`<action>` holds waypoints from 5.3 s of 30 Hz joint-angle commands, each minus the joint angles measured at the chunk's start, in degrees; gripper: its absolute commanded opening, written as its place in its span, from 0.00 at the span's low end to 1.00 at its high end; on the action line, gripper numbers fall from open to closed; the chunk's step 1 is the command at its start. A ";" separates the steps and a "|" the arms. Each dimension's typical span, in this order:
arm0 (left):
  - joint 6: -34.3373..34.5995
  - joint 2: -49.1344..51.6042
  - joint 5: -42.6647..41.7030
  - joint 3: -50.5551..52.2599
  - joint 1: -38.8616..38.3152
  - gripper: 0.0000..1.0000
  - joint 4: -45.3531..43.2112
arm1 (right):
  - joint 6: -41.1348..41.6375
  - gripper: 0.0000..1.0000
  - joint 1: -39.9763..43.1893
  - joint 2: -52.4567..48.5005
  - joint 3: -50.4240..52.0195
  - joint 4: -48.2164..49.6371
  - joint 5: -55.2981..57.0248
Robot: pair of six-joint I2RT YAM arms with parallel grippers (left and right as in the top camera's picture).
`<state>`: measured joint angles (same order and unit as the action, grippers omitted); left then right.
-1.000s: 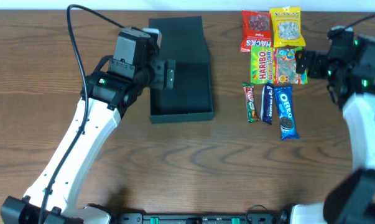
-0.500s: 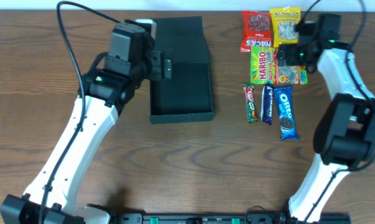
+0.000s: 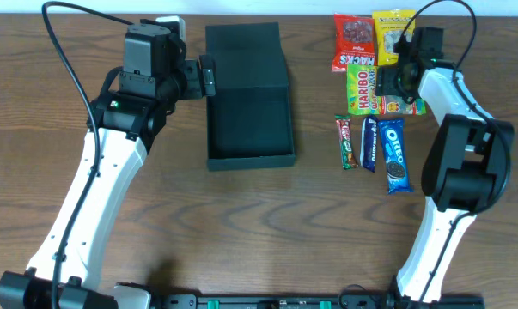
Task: Pack container
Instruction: 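Grasp the green Haribo and clear gummy bags with the right gripper, then carry the gummy bags with the right gripper and drop into box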
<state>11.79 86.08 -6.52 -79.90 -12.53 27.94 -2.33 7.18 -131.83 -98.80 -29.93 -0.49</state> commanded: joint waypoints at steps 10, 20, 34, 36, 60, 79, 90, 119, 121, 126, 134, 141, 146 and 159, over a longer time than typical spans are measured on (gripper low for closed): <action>0.02 0.52 -0.57 0.13 0.26 0.95 -0.37 | 1.66 0.01 -0.31 -4.13 0.79 -4.00 0.48; 0.00 0.48 -0.55 0.13 0.26 0.95 -0.35 | 2.71 0.01 -0.98 1.01 -15.78 -14.40 0.24; -1.60 -1.68 -0.63 0.13 4.50 0.95 0.07 | -5.44 0.27 -9.07 11.89 -19.52 -19.76 1.14; -2.49 -2.05 -0.68 0.13 4.66 0.95 0.33 | -5.42 0.55 -8.68 9.60 -19.52 -21.66 1.60; -2.36 -2.21 -1.03 0.13 4.63 0.95 2.91 | -10.14 0.08 -3.50 -13.53 -19.52 -22.45 4.59; -2.38 -2.21 -0.98 0.13 4.63 0.95 2.84 | -6.49 0.01 -4.83 3.67 -19.76 -26.05 0.90; -2.82 -2.21 -0.55 0.13 4.70 0.95 2.86 | -8.85 0.01 -11.78 12.44 -19.74 -29.55 -2.69; -3.04 -2.21 -0.57 0.13 4.70 0.95 3.50 | -2.01 0.64 -5.75 -14.01 -19.45 -31.82 1.55; -3.04 -2.21 -0.57 0.13 4.70 0.95 3.50 | -1.99 0.50 -5.75 -15.26 -19.45 -32.24 1.55; -3.04 -2.21 -0.55 0.13 4.70 0.95 3.43 | -2.01 0.23 -5.75 -15.67 -19.47 -32.37 1.57; -3.04 -2.21 -0.55 0.13 4.70 0.95 3.06 | -1.97 0.01 -5.70 -15.56 -20.04 -33.55 1.57; -3.06 -2.23 -0.55 0.13 4.70 0.95 2.01 | 1.36 0.01 -5.77 -10.49 -25.62 -37.66 1.55; -4.37 -2.23 -0.52 -0.55 4.70 0.95 1.57 | 2.12 0.01 -6.58 -2.84 -29.11 -38.16 1.55; -9.31 -3.63 1.20 -2.14 6.86 0.95 1.57 | -19.87 0.01 -18.05 8.72 -29.11 -40.15 -13.75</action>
<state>4.91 84.77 -6.79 -80.14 -6.83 29.71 -10.74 -7.79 -122.63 -127.74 -68.71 -5.96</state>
